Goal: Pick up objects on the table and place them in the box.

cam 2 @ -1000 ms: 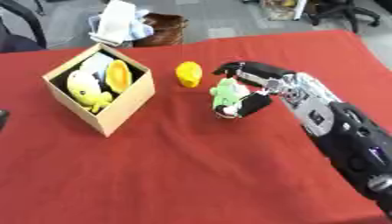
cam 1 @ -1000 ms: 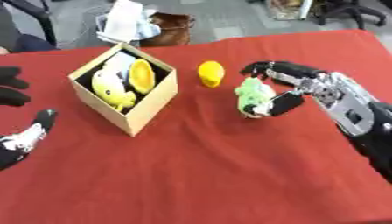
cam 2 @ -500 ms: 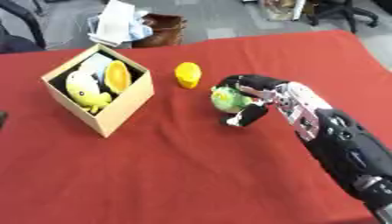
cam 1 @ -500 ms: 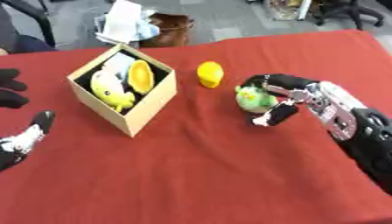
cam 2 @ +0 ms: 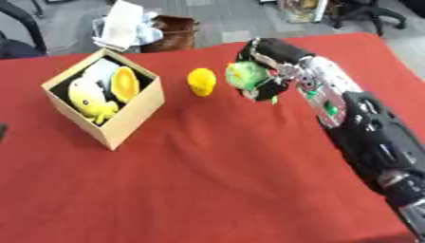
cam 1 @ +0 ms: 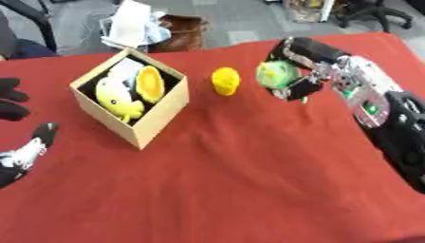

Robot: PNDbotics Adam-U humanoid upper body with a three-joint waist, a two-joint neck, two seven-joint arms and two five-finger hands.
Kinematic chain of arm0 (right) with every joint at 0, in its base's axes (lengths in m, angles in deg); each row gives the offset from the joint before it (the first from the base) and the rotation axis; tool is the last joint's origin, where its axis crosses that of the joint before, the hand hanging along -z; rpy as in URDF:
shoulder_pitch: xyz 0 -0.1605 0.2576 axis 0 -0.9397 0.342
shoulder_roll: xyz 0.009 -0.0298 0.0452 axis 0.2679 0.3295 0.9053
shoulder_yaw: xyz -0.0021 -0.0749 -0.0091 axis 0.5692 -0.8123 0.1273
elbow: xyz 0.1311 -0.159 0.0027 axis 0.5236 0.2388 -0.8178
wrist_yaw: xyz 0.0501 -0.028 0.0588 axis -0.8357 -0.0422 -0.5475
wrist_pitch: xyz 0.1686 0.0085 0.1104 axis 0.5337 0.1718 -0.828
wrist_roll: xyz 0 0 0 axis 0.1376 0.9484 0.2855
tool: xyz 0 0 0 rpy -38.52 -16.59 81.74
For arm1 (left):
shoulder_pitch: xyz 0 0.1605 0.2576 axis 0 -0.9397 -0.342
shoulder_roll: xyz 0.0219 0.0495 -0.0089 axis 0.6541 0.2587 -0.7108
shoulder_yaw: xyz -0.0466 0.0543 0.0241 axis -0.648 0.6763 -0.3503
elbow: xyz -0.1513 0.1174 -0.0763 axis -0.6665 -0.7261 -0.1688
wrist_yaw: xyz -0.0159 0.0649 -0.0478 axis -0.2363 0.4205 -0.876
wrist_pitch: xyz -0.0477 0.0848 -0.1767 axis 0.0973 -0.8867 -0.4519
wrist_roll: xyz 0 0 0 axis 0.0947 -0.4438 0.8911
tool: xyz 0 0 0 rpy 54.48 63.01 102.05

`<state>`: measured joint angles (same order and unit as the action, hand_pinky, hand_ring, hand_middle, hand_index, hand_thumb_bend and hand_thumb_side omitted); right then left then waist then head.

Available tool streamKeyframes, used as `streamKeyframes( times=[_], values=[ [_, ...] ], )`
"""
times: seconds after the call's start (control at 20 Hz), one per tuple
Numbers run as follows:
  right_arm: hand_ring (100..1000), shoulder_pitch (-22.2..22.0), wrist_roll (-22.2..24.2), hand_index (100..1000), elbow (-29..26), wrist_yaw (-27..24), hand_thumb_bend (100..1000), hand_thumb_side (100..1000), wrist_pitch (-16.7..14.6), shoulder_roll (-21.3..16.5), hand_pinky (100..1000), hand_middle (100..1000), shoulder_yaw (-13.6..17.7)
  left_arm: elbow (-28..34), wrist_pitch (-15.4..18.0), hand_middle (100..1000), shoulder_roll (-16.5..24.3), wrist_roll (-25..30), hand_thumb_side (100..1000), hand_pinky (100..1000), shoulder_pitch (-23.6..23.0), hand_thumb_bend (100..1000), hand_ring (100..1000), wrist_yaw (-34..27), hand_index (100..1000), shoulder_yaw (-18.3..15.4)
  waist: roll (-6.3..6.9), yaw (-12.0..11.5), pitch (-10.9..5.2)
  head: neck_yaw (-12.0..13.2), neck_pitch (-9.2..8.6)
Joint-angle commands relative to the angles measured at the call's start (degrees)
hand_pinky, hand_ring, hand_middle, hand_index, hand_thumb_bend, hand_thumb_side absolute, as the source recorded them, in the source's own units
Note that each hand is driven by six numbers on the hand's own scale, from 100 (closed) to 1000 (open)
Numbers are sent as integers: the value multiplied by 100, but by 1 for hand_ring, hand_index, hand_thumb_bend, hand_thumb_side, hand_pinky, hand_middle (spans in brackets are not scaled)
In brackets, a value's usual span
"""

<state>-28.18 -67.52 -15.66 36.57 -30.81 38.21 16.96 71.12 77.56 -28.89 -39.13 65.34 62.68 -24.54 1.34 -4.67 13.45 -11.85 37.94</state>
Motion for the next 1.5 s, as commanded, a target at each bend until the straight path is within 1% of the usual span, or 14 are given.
streamKeyframes(
  times=[0.05,0.1,0.2,0.4,0.65,0.9,0.95,1.05,1.1,1.2,1.25,1.3,1.35,1.5],
  values=[
    [474,390,-302,495,-35,115,100,116,1,18,577,350,-147,91,-2,624,96,1,282,646,58,453,610,2,811,-32,-39,-40,-122,-51,-51],
    [476,540,-369,496,95,190,111,100,-21,137,578,350,-205,97,-1,624,89,13,281,646,70,453,610,-2,811,-21,-32,-74,-127,-79,-56],
    [480,852,-425,499,393,328,105,100,-40,411,581,353,-258,113,3,624,73,33,280,646,96,452,610,-17,811,-3,-18,-138,-127,-119,-71],
    [494,1344,-432,513,968,632,100,100,-133,960,595,367,-256,152,12,623,39,83,277,646,162,453,610,-49,810,39,-5,-313,-117,-234,-92],
    [513,1669,-597,534,1653,1046,100,100,-184,1603,609,387,-61,157,54,622,-24,138,275,645,261,454,609,-103,810,103,-5,-586,-106,-436,-103],
    [573,1833,-1009,629,2273,1482,100,109,-291,2007,633,475,94,157,80,621,-58,155,273,645,323,455,607,-142,810,123,-15,-769,-87,-537,-110],
    [595,1833,-1098,666,2368,1571,100,132,-316,2070,639,510,116,157,84,621,-61,153,272,645,330,455,607,-147,810,124,-14,-785,-83,-545,-113],
    [632,1817,-1256,744,2548,1742,157,229,-375,2187,653,583,136,157,88,621,-66,153,272,644,342,456,607,-153,810,126,-14,-801,-76,-563,-112],
    [678,1808,-1316,806,2622,1827,244,311,-413,2234,675,660,141,157,88,620,-70,153,272,644,347,456,607,-156,810,127,-15,-803,-75,-569,-113],
    [768,1793,-1320,901,2749,1996,366,426,-508,2305,732,791,121,157,88,620,-76,158,273,644,354,456,607,-161,810,133,-16,-801,-74,-577,-115],
    [784,1791,-1271,911,2786,2080,382,443,-564,2320,746,813,103,157,88,620,-78,162,273,644,357,457,607,-161,810,136,-17,-798,-74,-578,-116],
    [824,1787,-1213,930,2815,2155,407,463,-617,2332,779,865,95,157,87,620,-79,163,273,644,359,457,607,-161,810,137,-16,-794,-74,-576,-119],
    [844,1783,-1143,941,2847,2220,424,468,-684,2335,799,895,81,157,86,620,-78,163,273,644,357,458,606,-160,810,135,-15,-788,-74,-574,-122],
    [873,1800,-915,954,2771,2241,446,477,-824,2298,822,930,133,157,77,620,-71,155,273,644,343,459,606,-154,809,124,-14,-761,-79,-565,-131]
  ],
)
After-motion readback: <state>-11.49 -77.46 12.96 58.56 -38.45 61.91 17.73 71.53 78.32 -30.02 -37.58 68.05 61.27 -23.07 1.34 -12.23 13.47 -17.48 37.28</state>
